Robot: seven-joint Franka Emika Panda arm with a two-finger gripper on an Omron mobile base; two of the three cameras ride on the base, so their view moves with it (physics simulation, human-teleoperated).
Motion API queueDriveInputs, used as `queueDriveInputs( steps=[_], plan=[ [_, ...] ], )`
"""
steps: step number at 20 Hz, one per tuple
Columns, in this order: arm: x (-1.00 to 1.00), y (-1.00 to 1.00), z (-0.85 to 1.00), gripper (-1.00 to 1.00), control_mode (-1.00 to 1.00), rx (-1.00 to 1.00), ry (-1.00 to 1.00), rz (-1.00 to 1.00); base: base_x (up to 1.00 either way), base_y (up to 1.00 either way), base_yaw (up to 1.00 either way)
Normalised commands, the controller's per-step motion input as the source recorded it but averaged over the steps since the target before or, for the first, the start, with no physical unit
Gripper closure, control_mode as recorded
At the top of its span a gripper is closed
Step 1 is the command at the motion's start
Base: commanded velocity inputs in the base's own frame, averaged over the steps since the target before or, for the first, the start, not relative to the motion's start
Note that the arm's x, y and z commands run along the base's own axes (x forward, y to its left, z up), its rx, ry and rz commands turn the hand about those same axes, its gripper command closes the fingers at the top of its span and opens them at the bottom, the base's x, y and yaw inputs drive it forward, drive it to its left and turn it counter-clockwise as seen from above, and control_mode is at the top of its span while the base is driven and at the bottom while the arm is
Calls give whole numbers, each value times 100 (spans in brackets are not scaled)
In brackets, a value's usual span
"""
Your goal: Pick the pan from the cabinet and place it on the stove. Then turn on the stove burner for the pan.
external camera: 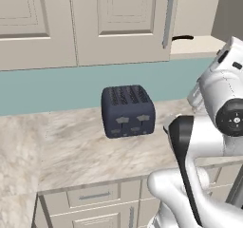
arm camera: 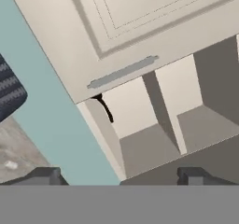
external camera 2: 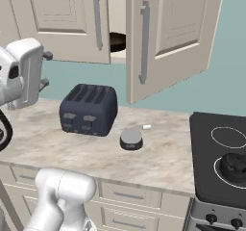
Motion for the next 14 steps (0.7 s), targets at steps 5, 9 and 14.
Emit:
queueDriveInputs(
  steps=[5,9,14],
  plan=[
    [80,-9,-6,-100,-100,-16,7,-13,0,0,0],
    [54,-32,-1,-100,-100,-10,9,-14,0,0,0],
    [35,-54,-1,-100,-100,-1,11,-15,0,0,0]
  ],
)
